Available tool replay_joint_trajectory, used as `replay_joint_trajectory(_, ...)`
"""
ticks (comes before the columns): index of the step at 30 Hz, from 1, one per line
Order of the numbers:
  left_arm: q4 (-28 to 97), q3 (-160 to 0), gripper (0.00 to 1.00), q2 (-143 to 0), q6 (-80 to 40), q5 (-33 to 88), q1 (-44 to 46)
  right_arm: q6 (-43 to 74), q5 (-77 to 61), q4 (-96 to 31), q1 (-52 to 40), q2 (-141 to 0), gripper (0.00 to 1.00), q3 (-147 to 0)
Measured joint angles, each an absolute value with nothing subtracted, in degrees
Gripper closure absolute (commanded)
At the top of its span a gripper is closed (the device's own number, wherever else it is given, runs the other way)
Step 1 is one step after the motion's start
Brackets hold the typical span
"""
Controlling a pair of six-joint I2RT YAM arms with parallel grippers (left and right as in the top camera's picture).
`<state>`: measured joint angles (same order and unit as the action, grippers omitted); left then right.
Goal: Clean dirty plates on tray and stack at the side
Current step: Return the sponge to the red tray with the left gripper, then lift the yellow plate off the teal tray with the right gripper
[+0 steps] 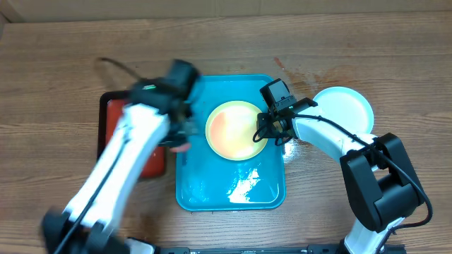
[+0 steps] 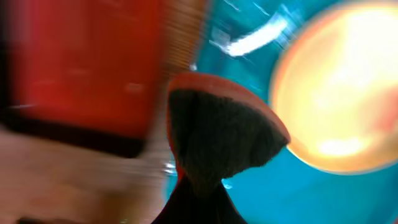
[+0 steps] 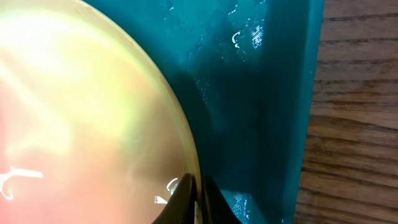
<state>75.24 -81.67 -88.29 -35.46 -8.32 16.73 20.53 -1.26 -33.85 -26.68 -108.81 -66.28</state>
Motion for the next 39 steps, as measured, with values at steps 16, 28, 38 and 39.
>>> replay_joint_trajectory(16,53.0,-63.2,0.88,-89.6,-26.9,-11.1,-8.1,19.0,-1.3,-34.3,-26.7,-108.8,0.96,-66.4)
replay_joint_trajectory(28,56.0,-62.1,0.35,-94.1,-22.8,-6.1,-9.1,16.8,-1.1,-40.8,-26.7,-108.8,0.96,-68.6)
replay_joint_trajectory(38,72.1,-81.6,0.0,-86.5,-22.3,-4.9,-12.0,11.0,0.6,-60.2,-28.6,-108.8,0.96,-87.8)
replay_joint_trajectory(39,73.5,-83.7,0.0,-85.4,-22.3,-4.8,-12.4,10.2,0.8,-61.1,-29.3,-108.8,0.96,-90.4)
